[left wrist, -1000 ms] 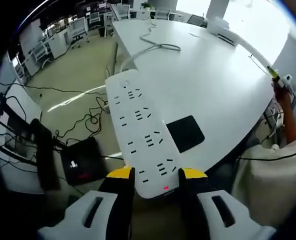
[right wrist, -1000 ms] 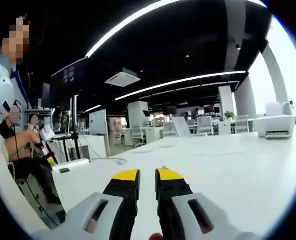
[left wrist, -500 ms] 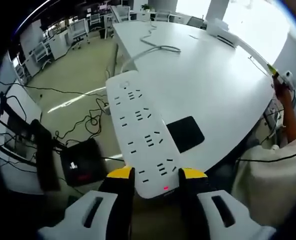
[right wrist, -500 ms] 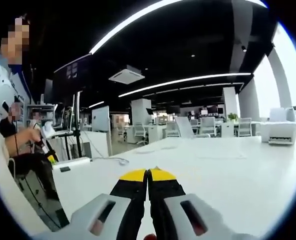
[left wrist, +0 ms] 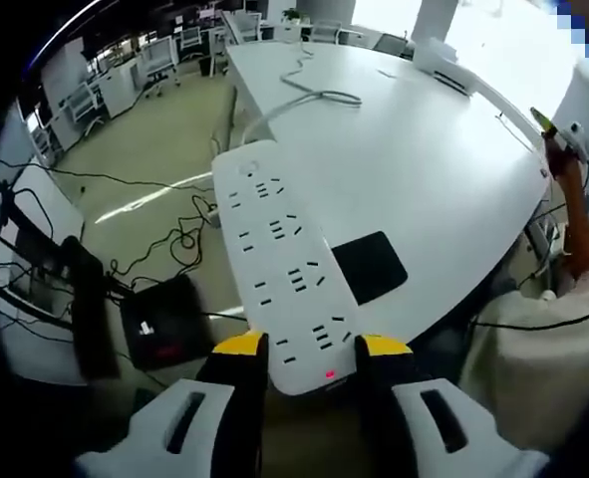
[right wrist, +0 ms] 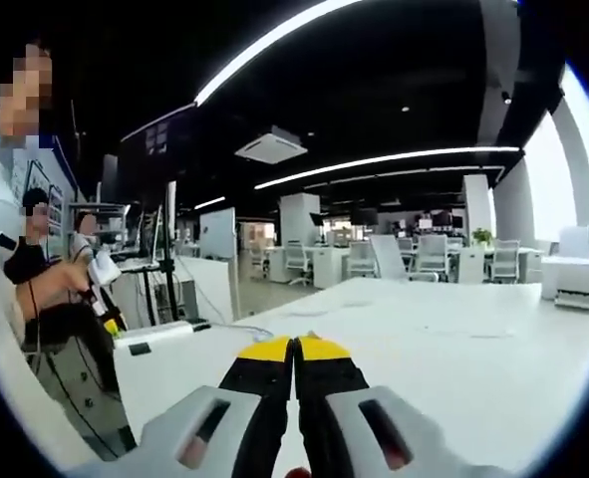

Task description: Pick up the power strip scattered on the table, fix it on the side mounting bracket of the table, and press the switch

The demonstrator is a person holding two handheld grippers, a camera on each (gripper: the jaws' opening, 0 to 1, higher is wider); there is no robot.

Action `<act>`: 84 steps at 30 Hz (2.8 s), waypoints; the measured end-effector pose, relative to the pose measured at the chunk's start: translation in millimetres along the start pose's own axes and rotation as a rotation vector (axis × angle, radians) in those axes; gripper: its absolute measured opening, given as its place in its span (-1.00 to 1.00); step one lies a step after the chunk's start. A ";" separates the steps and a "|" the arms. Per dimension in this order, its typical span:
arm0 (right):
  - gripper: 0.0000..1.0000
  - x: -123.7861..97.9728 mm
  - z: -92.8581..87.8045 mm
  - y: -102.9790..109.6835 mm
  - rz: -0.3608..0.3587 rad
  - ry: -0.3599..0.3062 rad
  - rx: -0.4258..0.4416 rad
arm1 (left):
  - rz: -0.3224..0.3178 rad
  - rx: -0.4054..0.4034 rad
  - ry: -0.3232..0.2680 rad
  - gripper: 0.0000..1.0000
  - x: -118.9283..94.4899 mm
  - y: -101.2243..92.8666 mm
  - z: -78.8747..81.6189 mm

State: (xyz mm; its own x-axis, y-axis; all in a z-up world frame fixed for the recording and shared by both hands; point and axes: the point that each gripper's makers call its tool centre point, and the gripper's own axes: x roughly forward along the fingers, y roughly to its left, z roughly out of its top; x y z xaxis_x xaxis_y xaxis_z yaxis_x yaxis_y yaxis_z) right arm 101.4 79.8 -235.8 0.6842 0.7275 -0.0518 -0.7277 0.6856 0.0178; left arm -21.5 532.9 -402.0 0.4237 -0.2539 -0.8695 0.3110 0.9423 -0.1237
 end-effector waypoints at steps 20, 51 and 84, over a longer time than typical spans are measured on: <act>-1.00 56.7 23.0 41.6 0.171 0.041 -0.003 | 0.007 0.011 0.051 -0.24 1.1 -2.5 0.0; -1.00 140.2 24.7 87.6 0.388 0.213 -0.059 | 0.010 0.013 0.062 -0.24 0.6 -5.3 -0.1; -1.00 228.0 20.1 161.6 0.591 0.399 -0.235 | 0.007 0.014 0.068 -0.24 1.3 -4.0 0.7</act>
State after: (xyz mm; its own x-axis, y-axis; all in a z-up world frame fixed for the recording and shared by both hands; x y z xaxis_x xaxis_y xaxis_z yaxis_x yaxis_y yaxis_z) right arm 140.8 357.0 -224.7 0.1389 0.8777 -0.4587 -0.9903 0.1275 -0.0559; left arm -21.5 528.6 -402.3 0.3675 -0.2317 -0.9007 0.3201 0.9408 -0.1114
